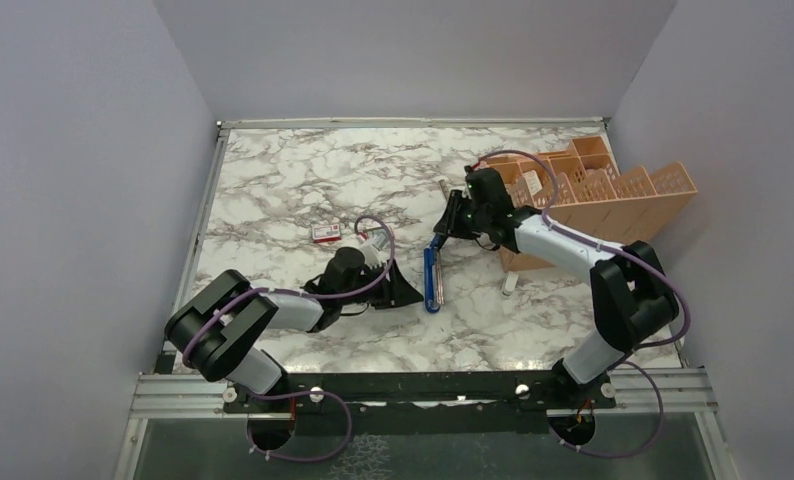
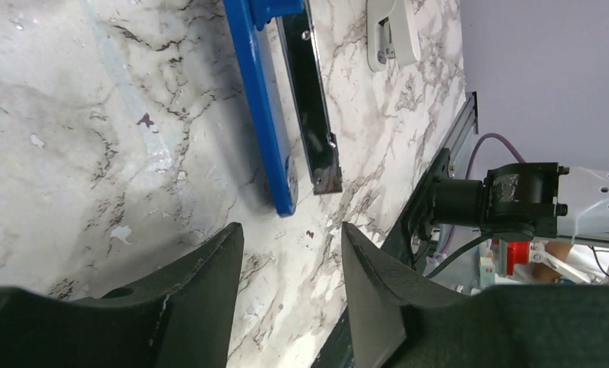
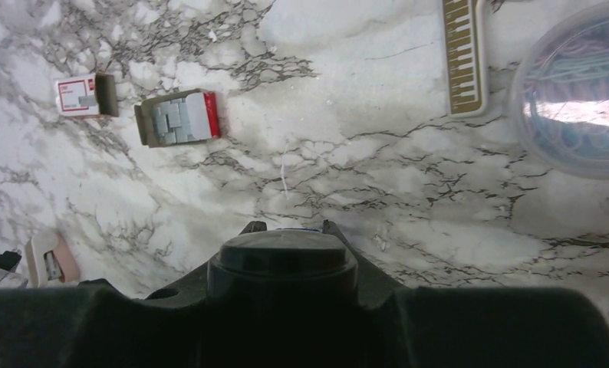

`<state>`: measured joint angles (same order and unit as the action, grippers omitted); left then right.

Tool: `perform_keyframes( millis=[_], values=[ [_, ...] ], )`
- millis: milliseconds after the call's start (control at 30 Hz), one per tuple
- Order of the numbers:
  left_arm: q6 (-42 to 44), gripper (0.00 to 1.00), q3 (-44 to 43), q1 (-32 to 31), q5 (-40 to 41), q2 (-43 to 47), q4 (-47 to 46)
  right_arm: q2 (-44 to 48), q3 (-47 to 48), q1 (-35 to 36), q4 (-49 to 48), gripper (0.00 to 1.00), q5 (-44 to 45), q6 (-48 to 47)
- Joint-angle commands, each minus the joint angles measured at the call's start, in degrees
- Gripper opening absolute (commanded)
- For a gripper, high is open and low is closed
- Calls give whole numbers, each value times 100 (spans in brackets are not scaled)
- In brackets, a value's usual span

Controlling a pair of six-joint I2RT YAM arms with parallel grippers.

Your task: Load the staples into the stapler

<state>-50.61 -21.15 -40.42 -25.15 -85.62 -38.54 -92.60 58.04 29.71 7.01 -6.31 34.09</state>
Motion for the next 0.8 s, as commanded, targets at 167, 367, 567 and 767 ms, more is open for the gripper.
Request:
perform_keyframes(
  millis=[167,367,567,767],
  values=[
    [146,58,-94,347,117,494,427,-538,1088,276,884,29,1129,-643],
    [1275,61,-1163,428,1452,1215,3456,-1028,1740,385,1237,32,1634,-978],
    [2228,67,-2221,535,3067,1773,5513,-1542,2418,403,1513,33,2067,-1155],
    [2450,72,-2532,653,3478,2136,5814,-2051,3044,401,1708,33,2484,-1163]
  ],
)
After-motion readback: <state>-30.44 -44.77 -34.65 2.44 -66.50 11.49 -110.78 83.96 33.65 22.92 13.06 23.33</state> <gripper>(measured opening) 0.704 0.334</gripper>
